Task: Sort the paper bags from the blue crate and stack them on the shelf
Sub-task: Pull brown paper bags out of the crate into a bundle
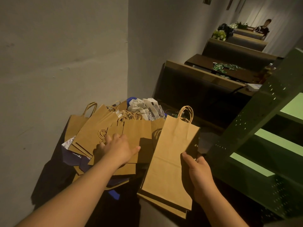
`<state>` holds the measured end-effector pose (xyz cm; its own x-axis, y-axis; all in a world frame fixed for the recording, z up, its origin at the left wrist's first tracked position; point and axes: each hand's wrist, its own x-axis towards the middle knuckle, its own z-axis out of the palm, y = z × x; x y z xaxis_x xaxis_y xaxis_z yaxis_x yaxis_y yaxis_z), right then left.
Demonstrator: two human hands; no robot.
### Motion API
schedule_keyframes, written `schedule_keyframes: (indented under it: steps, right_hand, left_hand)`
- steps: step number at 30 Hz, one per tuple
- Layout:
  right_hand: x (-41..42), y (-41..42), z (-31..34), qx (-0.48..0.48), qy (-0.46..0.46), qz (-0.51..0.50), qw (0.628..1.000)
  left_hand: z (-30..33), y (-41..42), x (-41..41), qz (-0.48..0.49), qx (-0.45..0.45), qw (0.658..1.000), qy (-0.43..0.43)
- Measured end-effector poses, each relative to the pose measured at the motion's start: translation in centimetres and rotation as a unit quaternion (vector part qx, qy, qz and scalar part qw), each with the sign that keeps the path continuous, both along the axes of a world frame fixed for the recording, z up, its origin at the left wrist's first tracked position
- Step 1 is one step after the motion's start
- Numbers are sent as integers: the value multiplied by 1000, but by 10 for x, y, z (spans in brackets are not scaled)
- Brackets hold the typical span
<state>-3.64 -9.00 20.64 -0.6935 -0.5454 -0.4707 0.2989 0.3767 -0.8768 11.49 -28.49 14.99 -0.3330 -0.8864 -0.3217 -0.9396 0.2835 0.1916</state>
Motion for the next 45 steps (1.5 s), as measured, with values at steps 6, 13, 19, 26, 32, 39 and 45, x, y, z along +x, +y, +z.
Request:
schedule_keyframes:
  steps: [6,13,19,26,32,39,45]
  right_hand:
    - [3,0,-2,3,16,14,1000]
    - [5,0,-3,7,9,19,1000]
    - [9,2,-3,7,9,31,999]
    - [10,5,-4,-1,4,36,999]
    - [10,4,-4,-2,-5,37,999]
    - [14,5,-2,-3,-8,36,999]
    - [14,4,-1,8,-5,42,999]
  left_hand:
    - [7,-6,15,48,45,998,20]
    - [19,-9,28,63,42,997,14]
    - [21,-5,31,62,54,996,-23]
    - [21,-6,33,116,107,986,62]
    - [18,-7,39,162,157,955,192]
    - [21,-7,43,182,91,951,232]
    - [20,-11,53,186,91,941,269]
